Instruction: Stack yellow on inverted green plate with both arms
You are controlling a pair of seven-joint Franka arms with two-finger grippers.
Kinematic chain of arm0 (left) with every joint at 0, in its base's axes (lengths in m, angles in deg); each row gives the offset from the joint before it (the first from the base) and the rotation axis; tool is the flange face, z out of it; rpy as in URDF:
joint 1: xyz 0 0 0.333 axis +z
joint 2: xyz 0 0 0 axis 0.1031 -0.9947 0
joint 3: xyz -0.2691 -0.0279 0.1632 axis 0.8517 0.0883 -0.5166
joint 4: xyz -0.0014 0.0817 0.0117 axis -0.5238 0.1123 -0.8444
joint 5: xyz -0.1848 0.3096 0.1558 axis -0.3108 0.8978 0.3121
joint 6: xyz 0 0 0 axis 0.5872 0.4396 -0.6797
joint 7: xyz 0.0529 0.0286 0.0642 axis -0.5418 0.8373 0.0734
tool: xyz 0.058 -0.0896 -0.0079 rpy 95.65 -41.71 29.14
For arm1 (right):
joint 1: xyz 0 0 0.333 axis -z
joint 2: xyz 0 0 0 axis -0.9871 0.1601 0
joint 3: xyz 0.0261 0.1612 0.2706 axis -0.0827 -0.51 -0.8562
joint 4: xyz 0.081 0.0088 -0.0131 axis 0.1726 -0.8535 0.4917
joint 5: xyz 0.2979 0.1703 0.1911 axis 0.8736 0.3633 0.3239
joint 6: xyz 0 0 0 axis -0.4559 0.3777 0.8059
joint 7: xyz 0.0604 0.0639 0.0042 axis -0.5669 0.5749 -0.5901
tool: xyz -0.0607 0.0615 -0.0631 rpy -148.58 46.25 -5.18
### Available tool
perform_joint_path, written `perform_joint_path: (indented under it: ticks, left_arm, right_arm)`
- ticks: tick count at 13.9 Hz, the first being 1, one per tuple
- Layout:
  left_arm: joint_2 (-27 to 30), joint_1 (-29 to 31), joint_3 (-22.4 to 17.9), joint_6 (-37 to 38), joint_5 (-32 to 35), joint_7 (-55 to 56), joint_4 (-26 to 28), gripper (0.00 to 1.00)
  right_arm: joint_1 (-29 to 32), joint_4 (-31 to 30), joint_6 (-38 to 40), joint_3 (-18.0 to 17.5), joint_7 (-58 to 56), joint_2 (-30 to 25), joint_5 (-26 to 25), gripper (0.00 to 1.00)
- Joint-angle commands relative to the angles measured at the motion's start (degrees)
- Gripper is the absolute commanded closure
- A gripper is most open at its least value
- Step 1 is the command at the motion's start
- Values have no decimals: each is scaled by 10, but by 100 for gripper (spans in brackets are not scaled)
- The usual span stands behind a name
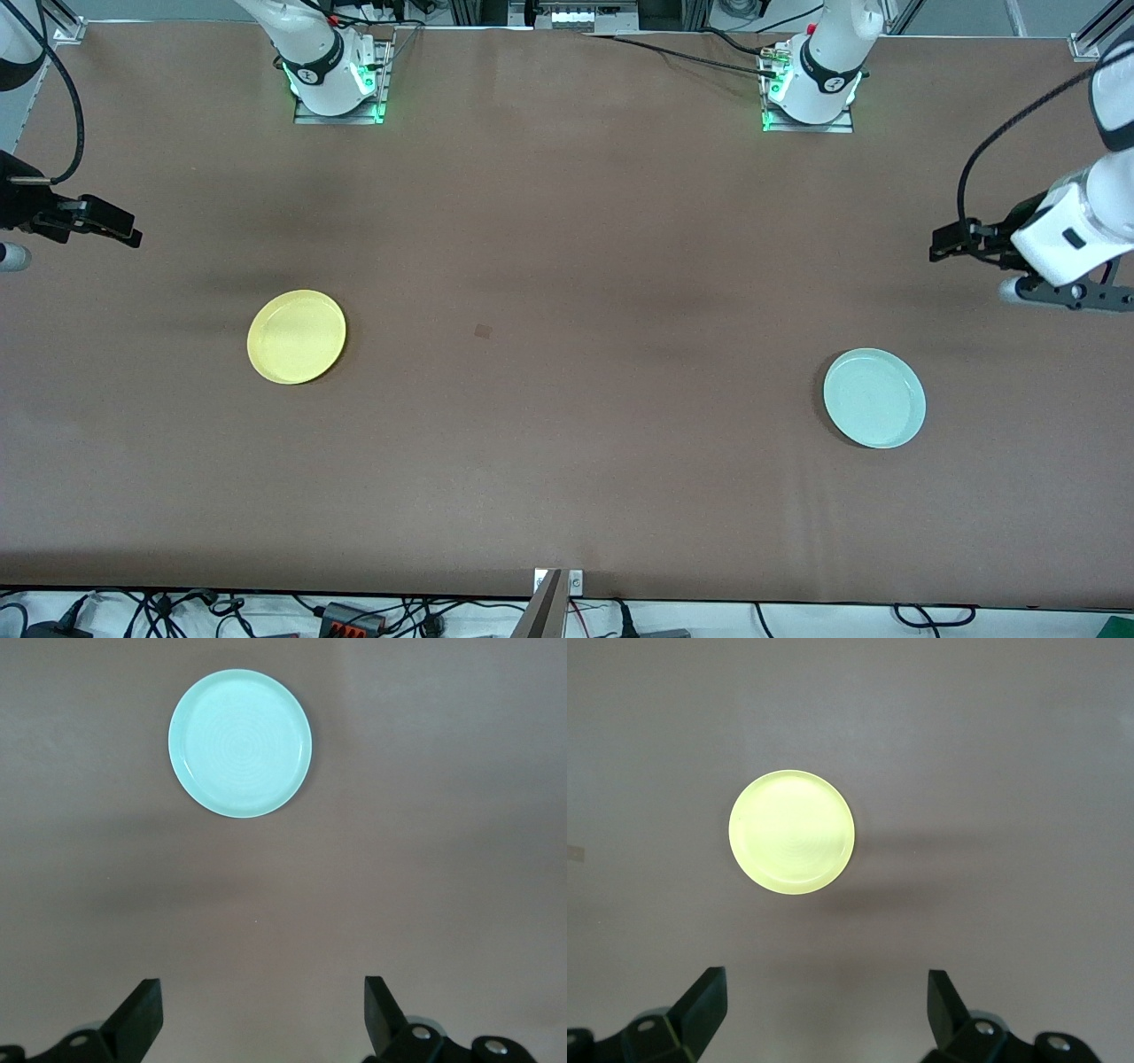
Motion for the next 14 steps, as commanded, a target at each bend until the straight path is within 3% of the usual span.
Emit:
perform_joint_path:
  ticks: [1, 3, 6, 10, 13, 14]
  left_arm:
    - [-74, 31, -1, 14, -6, -1, -67, 0]
    - [-106, 40, 0, -14, -7, -5, -73, 0]
    - [-159, 56, -1, -123, -2, -28, -67, 0]
    - [-215, 94, 4, -218, -15, -145, -64, 0]
    - [-270, 131, 7, -229, -124, -275, -65, 0]
    - [-290, 141, 7, -268, -162, -313, -64, 0]
  right_arm:
    - [9, -7, 4, -3, -6, 6, 3, 0]
    - [10, -6, 4, -3, -6, 28, -8, 0]
    - [10, -8, 5, -3, -6, 76, -12, 0]
    - [9, -8, -3, -4, -3, 151, -8, 0]
    - [11, -6, -12, -4, 2, 215, -7, 0]
    - [13, -6, -24, -4, 2, 231, -7, 0]
